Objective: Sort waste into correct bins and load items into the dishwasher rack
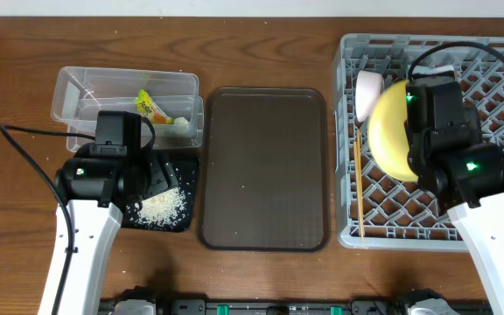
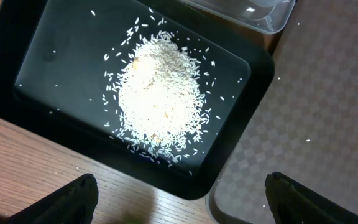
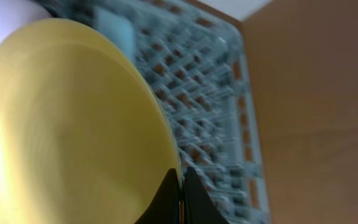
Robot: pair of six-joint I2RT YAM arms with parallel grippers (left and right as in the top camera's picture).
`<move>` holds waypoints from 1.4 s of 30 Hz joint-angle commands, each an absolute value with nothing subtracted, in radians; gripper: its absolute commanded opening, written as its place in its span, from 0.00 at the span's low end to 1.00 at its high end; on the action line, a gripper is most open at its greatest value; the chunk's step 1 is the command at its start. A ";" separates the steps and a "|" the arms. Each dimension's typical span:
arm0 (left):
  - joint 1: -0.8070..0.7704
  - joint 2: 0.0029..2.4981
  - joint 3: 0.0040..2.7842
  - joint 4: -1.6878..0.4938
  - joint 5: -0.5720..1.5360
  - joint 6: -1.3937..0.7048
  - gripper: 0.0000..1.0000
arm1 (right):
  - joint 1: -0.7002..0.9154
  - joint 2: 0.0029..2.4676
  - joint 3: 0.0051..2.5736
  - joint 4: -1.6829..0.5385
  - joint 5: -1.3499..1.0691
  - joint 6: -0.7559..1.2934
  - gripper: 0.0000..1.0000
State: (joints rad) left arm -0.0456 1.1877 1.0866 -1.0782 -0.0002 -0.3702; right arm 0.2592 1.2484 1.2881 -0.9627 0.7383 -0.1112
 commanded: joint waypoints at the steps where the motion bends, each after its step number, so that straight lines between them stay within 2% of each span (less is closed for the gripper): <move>1: -0.040 1.190 1.084 -1.084 -0.012 -0.383 0.89 | 0.253 1.271 1.290 -0.984 0.891 -0.116 0.01; 7: -0.040 1.190 1.084 -1.084 -0.012 -0.383 0.89 | 0.254 1.353 1.262 -0.984 0.881 -0.026 0.01; 11: -0.040 1.190 1.084 -1.084 -0.012 -0.383 0.89 | 0.260 1.416 1.262 -0.976 0.745 0.049 0.01; 13: -0.040 1.190 1.084 -1.084 -0.012 -0.383 0.89 | 0.260 1.434 1.262 -0.972 0.654 0.089 0.09; 16: -0.040 1.190 1.084 -1.084 -0.011 -0.383 0.94 | 0.260 1.428 1.262 -0.958 0.573 0.207 0.19; 19: -0.040 1.190 1.084 -1.084 -0.011 -0.382 0.97 | 0.257 1.394 1.262 -0.944 0.536 0.276 0.39; 21: -0.041 1.190 1.084 -1.084 -0.011 -0.382 0.98 | 0.248 1.353 1.262 -0.942 0.528 0.309 0.49; 27: -0.041 1.190 1.084 -1.084 -0.001 -0.369 0.99 | 0.118 1.204 1.262 -0.943 0.311 0.305 0.54; 32: -0.041 1.190 1.084 -1.108 0.045 -0.271 0.99 | -0.036 1.151 1.262 -1.062 -0.029 0.143 0.73; 37: -0.046 1.172 1.079 -1.224 0.065 -0.217 0.91 | -0.071 1.144 1.251 -1.186 -0.073 0.115 0.92; 39: -0.060 1.131 1.058 -1.236 0.071 -0.210 0.90 | -0.070 1.124 1.229 -1.193 -0.103 0.118 0.99; 42: -0.093 1.021 1.011 -1.222 0.072 -0.211 0.91 | -0.069 1.058 1.162 -1.163 -0.133 0.150 0.99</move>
